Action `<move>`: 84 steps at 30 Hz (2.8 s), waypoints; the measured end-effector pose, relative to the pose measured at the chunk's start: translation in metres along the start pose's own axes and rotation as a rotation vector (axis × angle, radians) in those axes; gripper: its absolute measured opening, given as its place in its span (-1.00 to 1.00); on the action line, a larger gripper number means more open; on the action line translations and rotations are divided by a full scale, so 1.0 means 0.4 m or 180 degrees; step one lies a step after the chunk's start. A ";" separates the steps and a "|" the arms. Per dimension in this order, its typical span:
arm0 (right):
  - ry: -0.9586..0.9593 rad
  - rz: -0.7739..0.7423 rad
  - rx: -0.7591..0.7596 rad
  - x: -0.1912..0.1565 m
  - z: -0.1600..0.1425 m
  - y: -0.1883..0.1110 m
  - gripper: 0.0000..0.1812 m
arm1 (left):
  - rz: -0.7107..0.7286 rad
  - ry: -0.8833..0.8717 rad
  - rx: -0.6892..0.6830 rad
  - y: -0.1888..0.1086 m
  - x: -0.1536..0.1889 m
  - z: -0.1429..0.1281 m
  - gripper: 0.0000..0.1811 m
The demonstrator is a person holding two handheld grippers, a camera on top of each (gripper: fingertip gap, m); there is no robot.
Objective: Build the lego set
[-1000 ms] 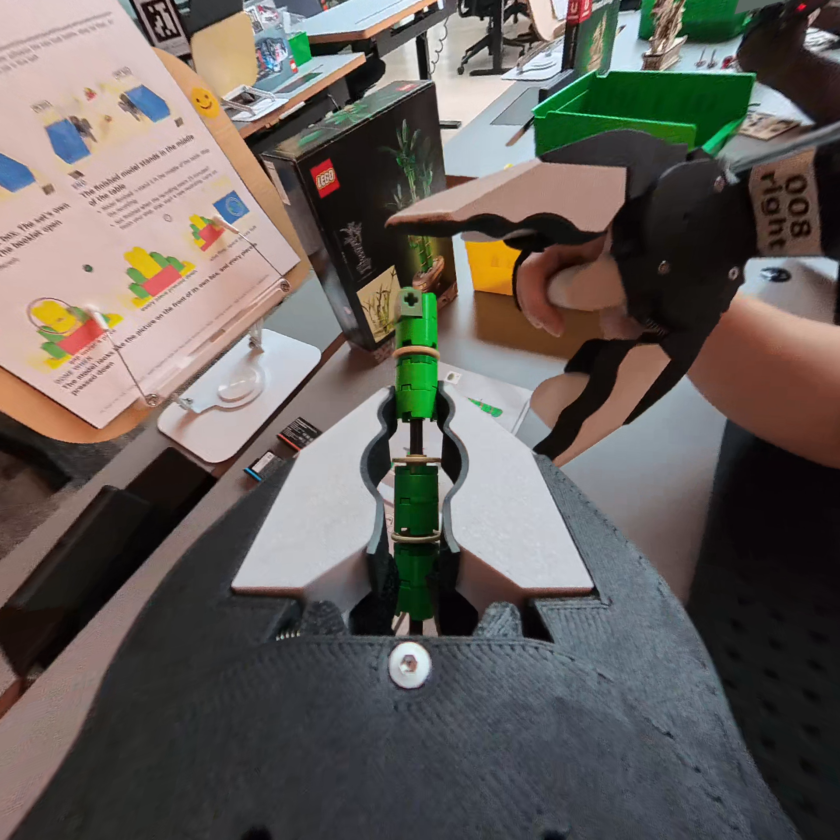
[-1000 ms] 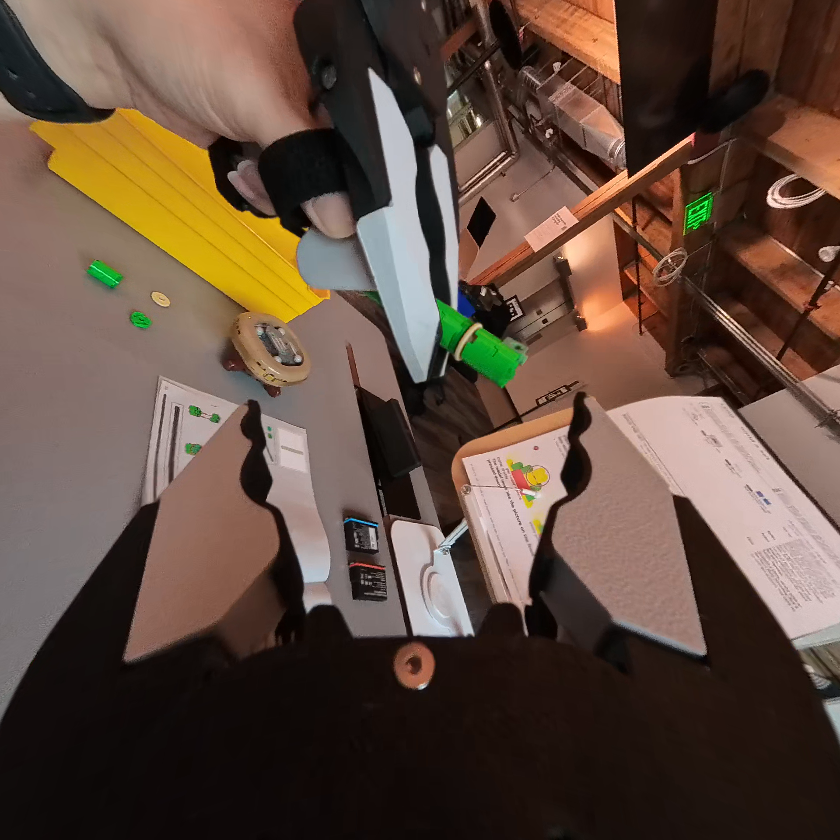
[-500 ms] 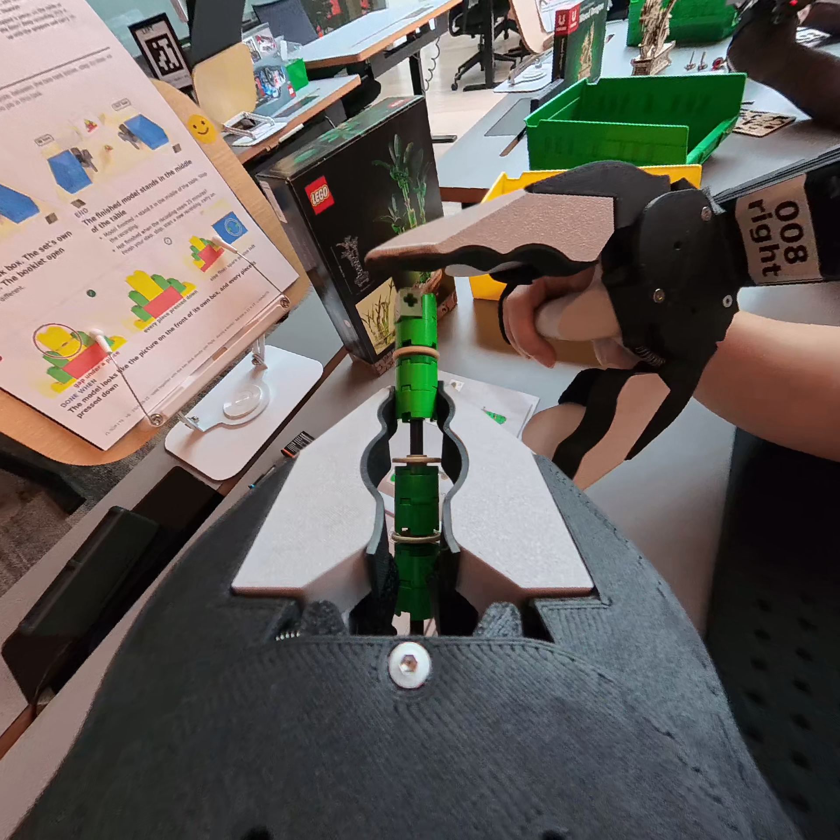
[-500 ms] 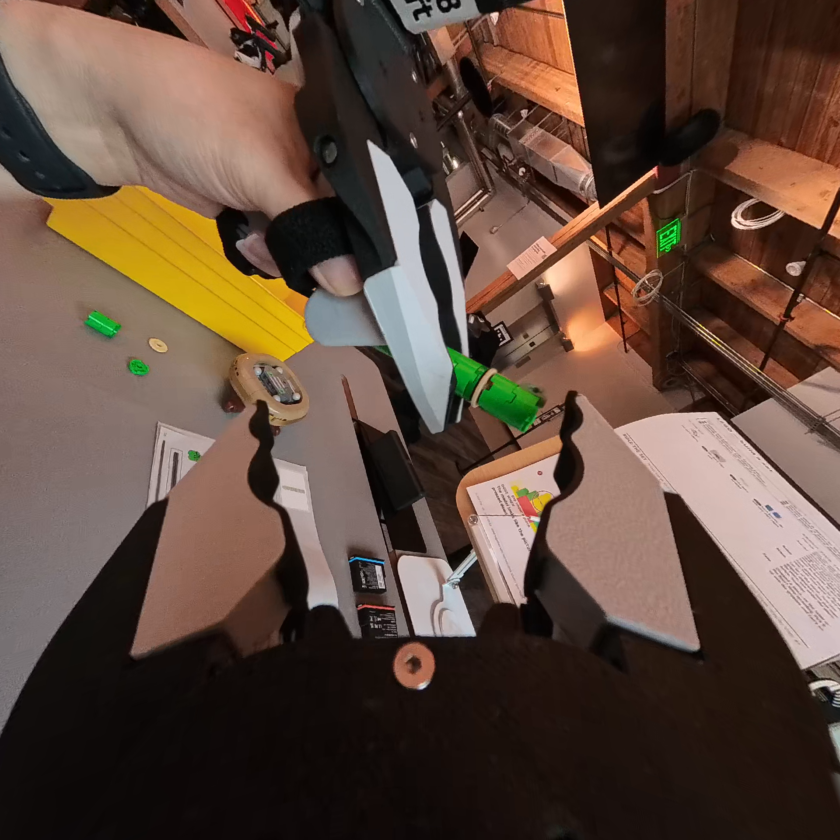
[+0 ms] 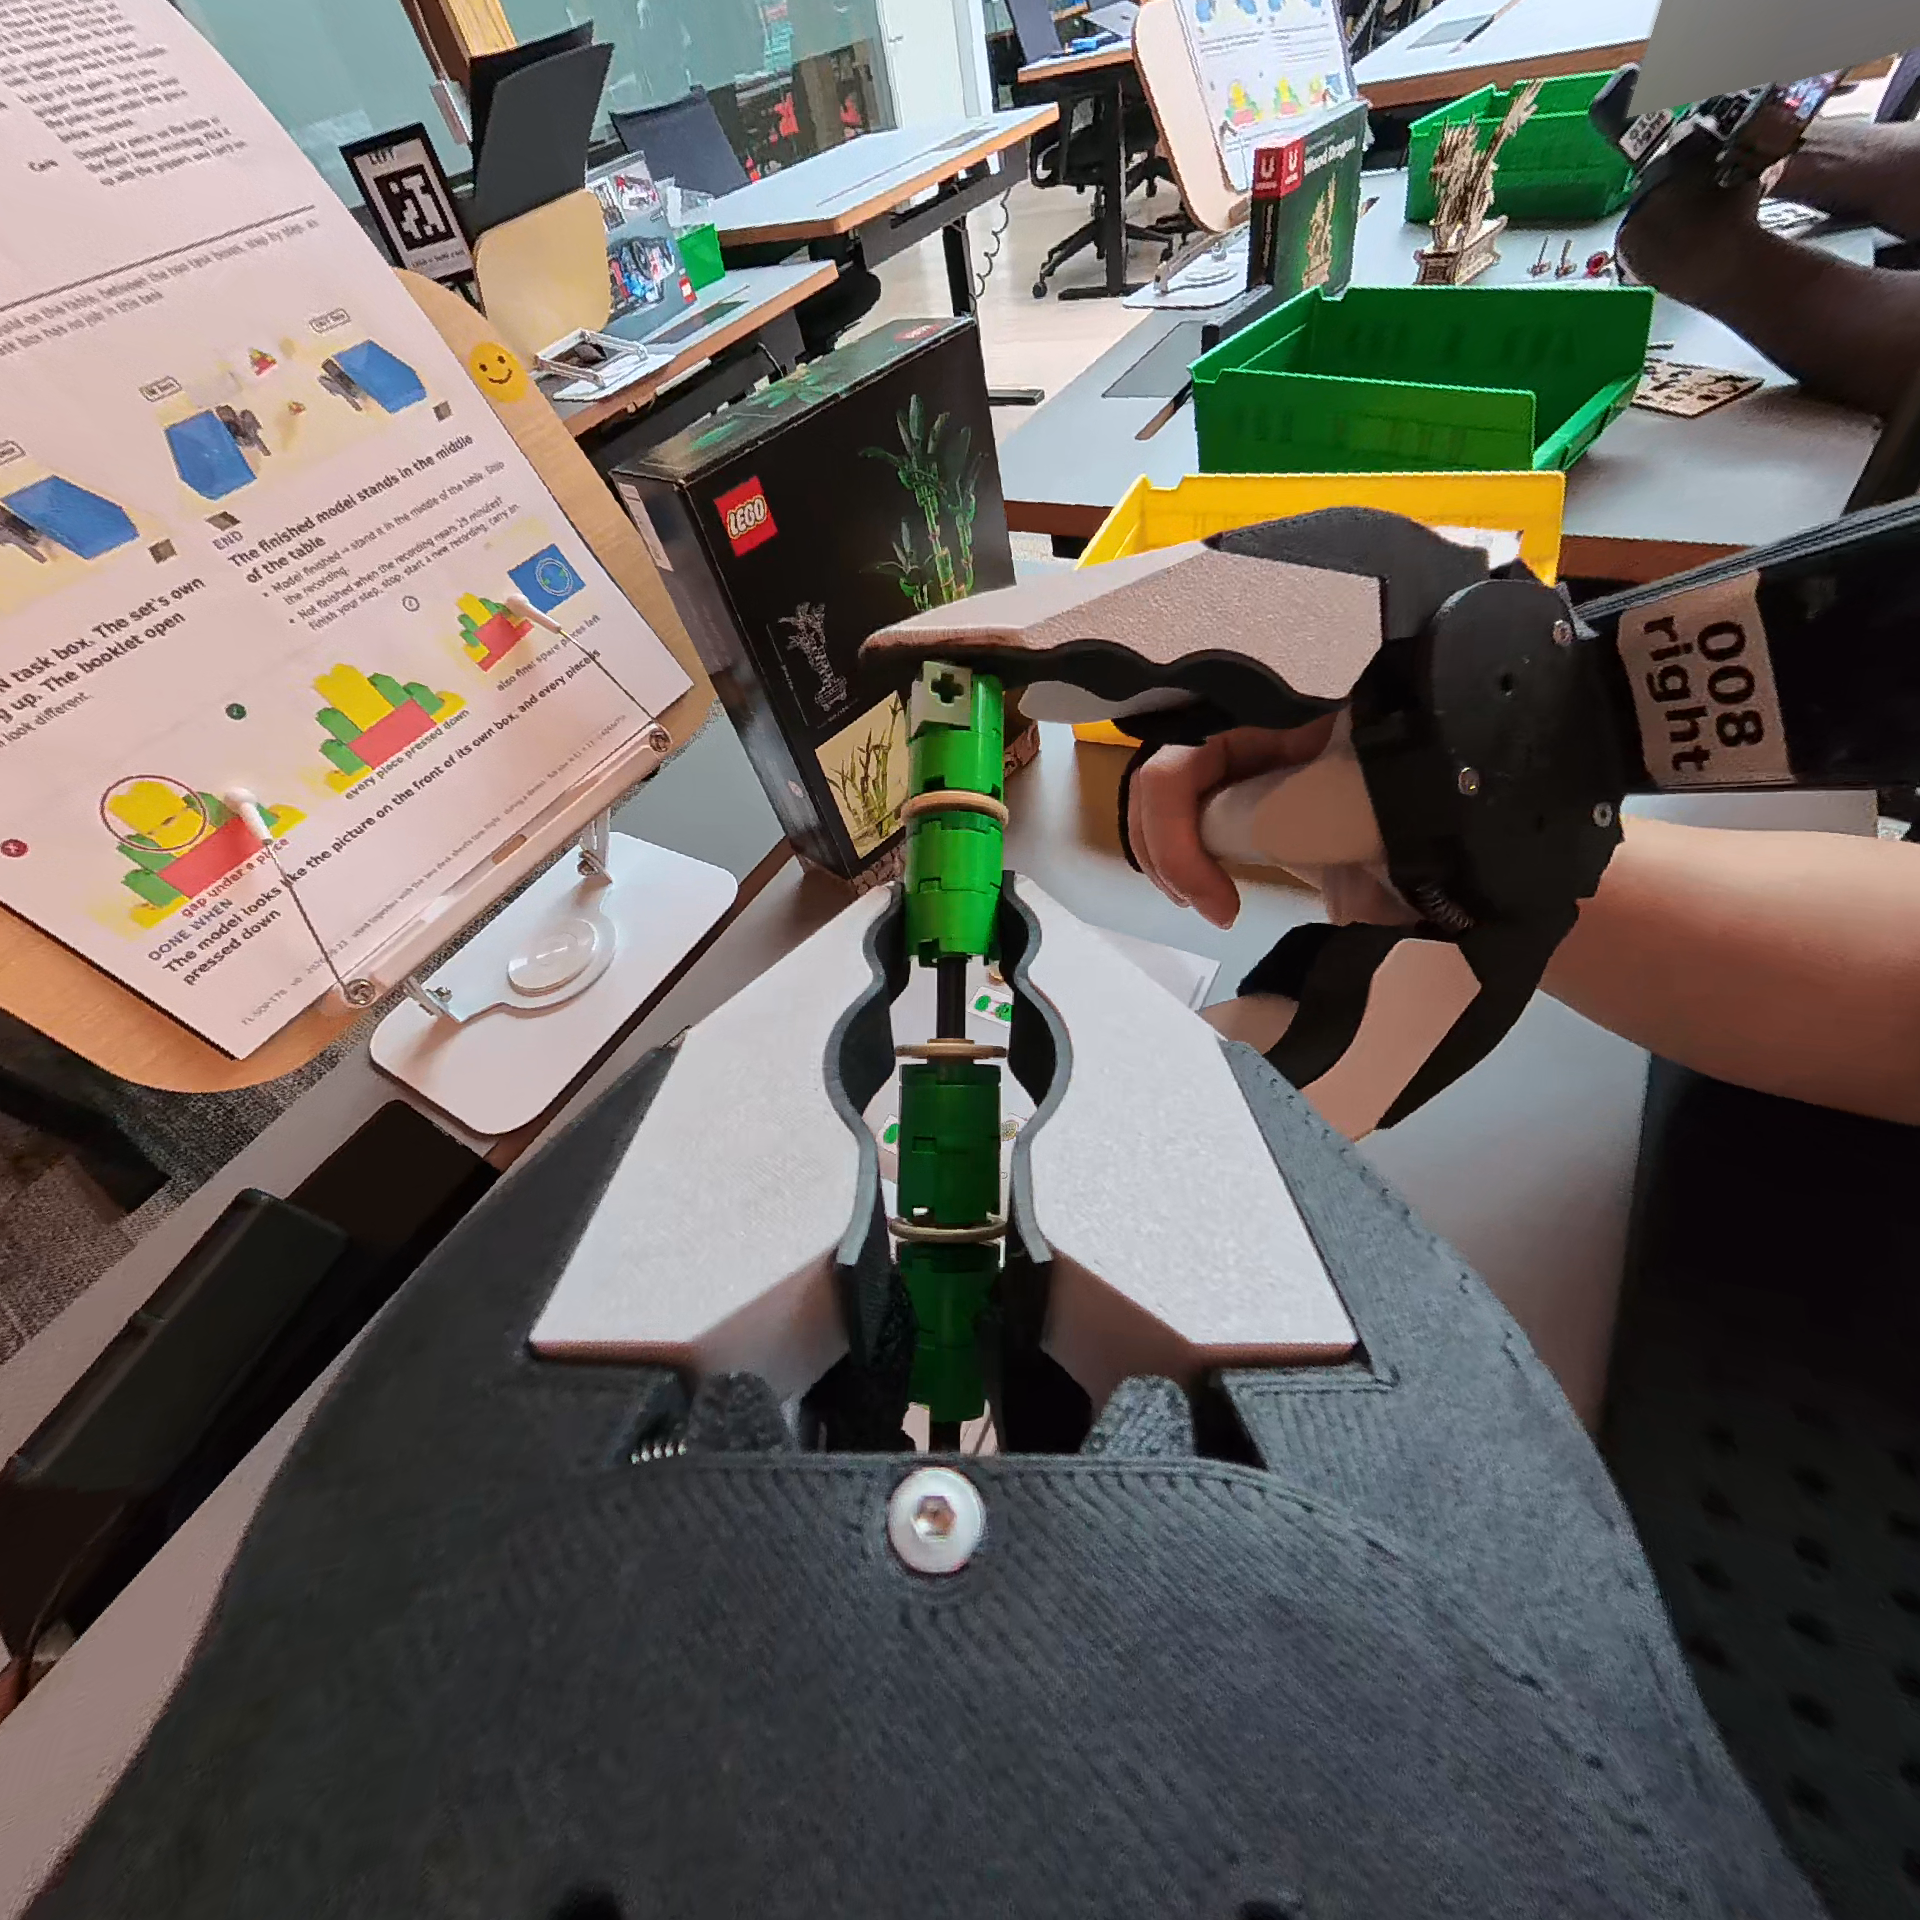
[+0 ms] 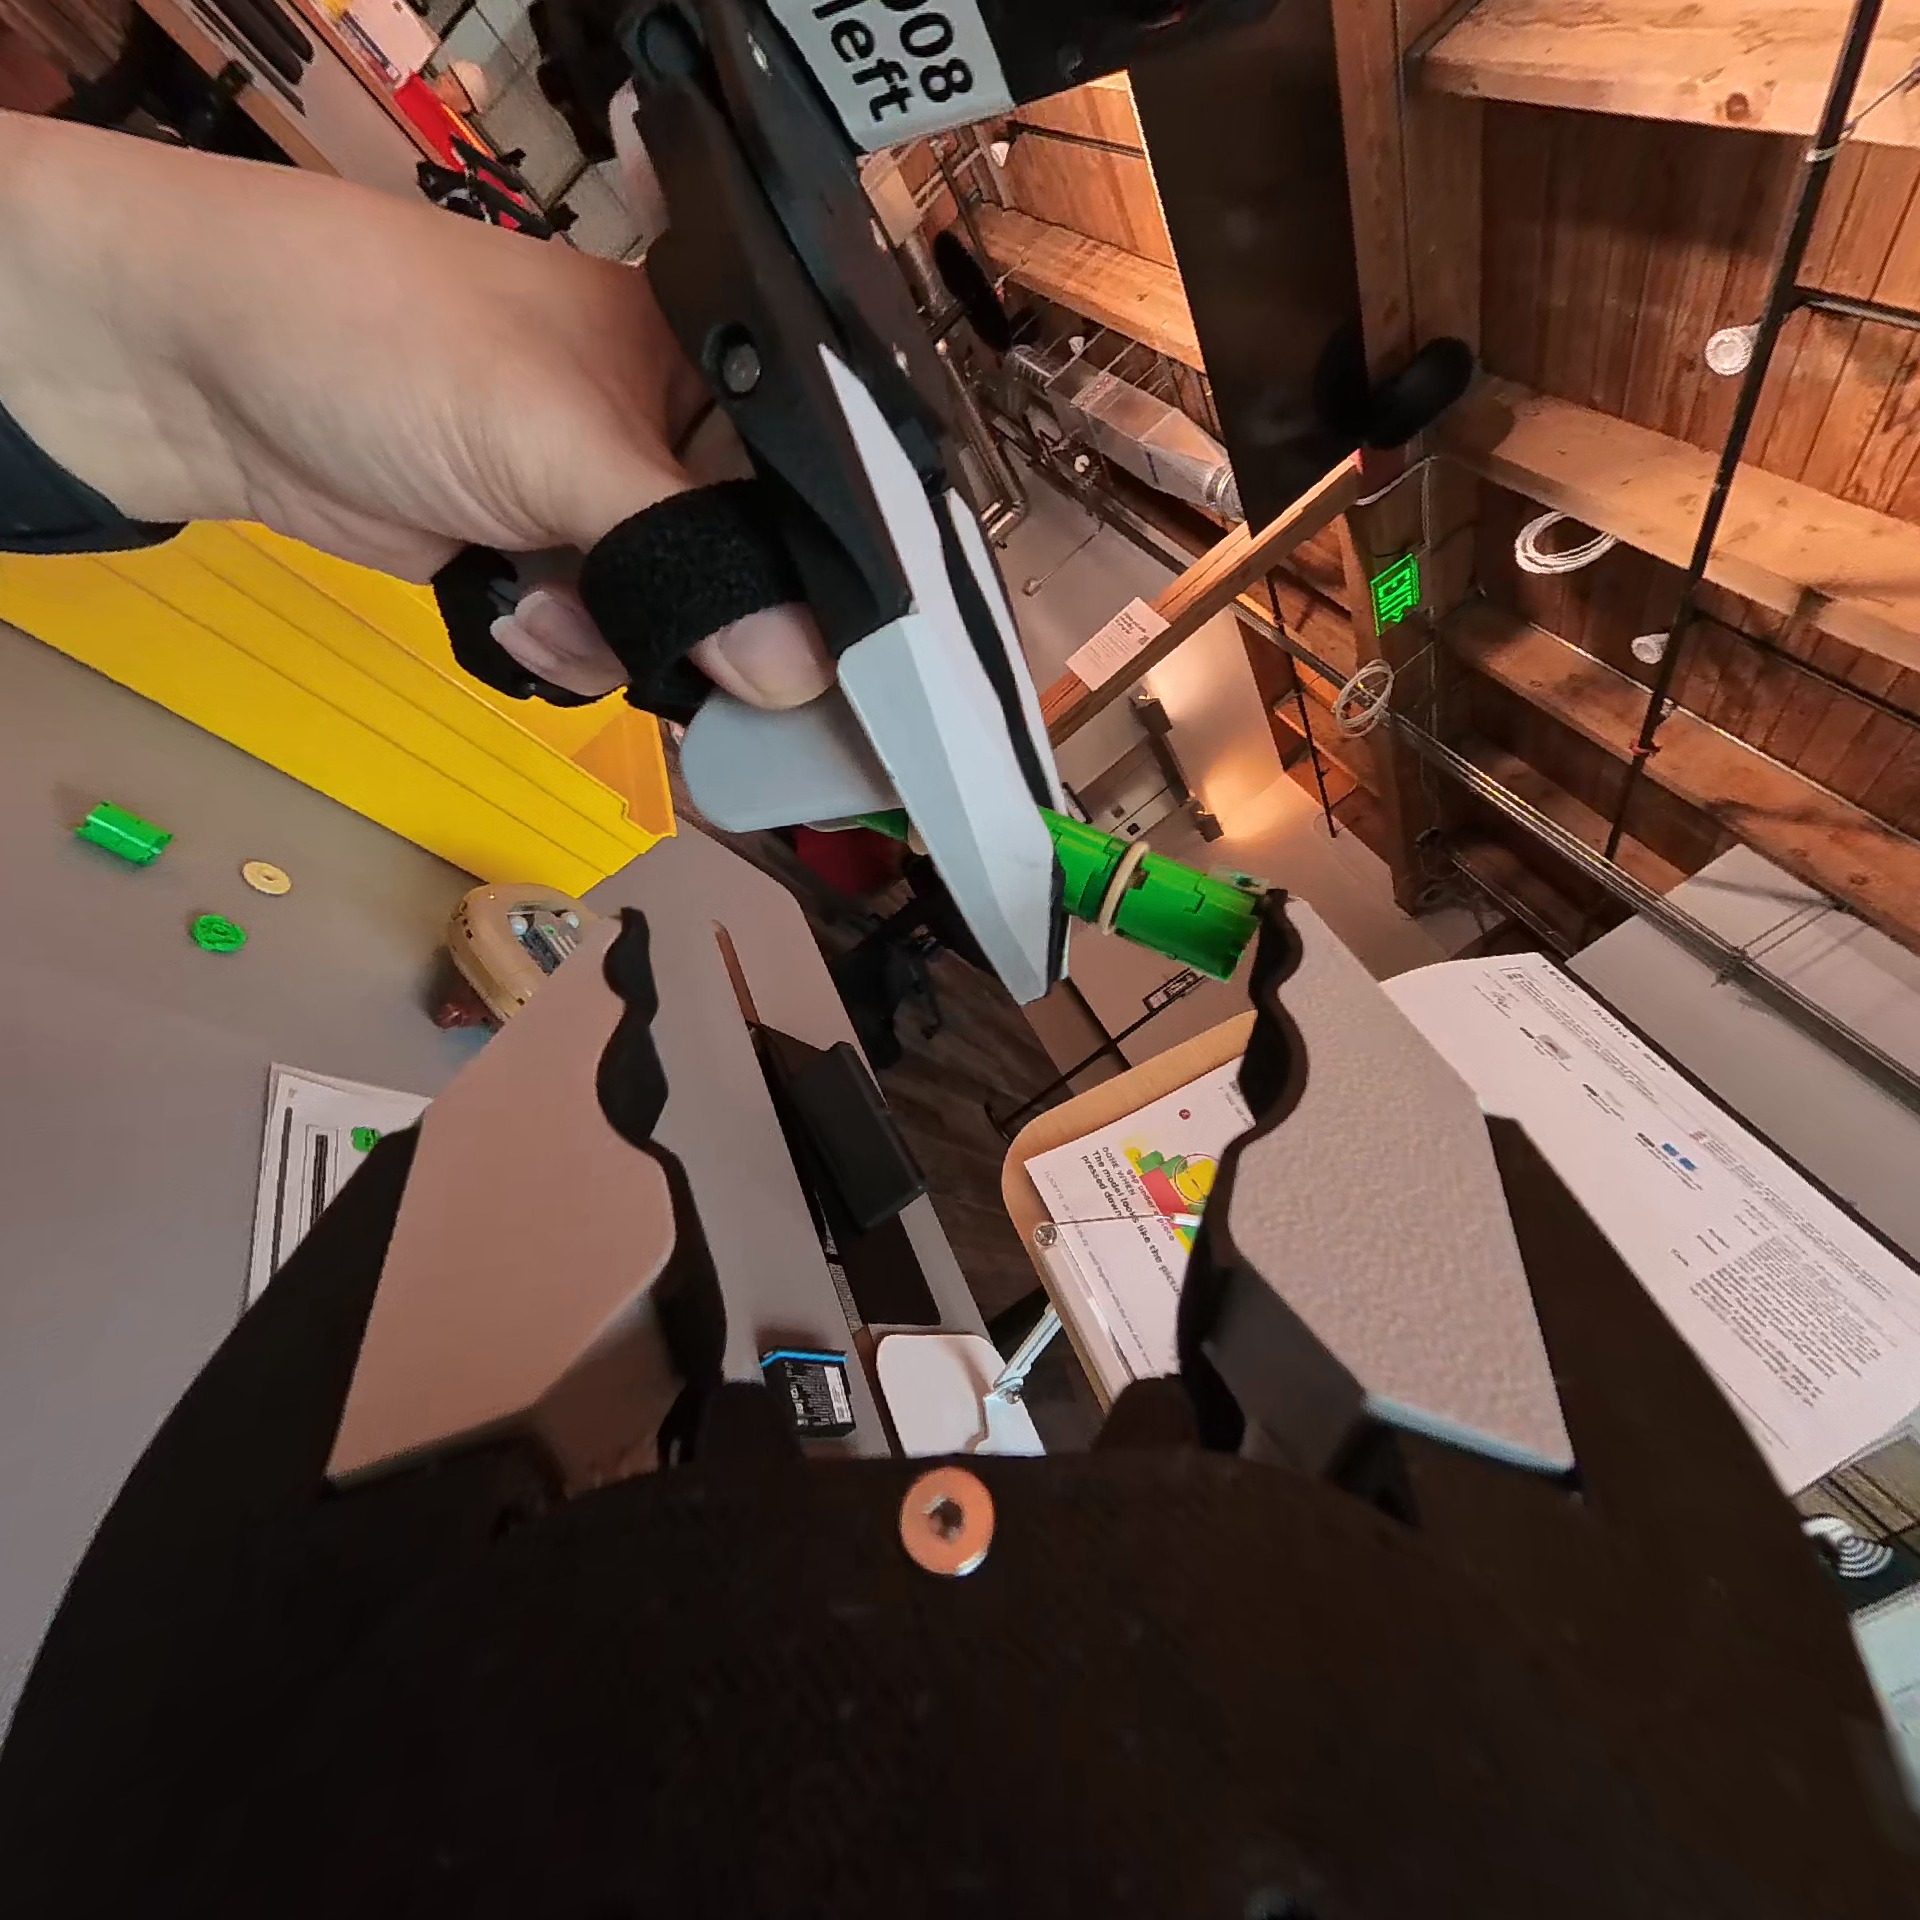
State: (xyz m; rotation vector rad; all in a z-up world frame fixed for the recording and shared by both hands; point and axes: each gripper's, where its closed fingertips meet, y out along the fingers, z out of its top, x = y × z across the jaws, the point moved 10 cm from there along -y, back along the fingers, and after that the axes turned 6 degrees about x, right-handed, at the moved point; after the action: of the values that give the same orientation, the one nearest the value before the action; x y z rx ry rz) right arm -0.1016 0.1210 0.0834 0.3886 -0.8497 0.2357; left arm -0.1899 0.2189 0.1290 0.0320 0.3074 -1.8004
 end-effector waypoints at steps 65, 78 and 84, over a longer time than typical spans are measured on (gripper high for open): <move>0.1854 0.1177 0.0358 0.058 -0.029 -0.064 -0.24 | -0.2020 -0.0085 0.0042 -0.022 -0.034 -0.131 -0.86; 0.1527 0.1111 0.0981 0.036 0.108 -0.053 -0.52 | -0.2806 0.0179 0.1157 -0.065 0.003 -0.094 -0.86; 0.1486 0.1141 0.1111 0.029 0.125 -0.055 -0.57 | -0.2932 0.0206 0.1160 -0.071 0.012 -0.091 -0.85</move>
State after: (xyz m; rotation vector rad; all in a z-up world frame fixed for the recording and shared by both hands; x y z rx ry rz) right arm -0.1203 0.0807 0.1170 0.4798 -0.4081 0.7831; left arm -0.2235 0.2287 0.0983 0.2377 0.0165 -2.7570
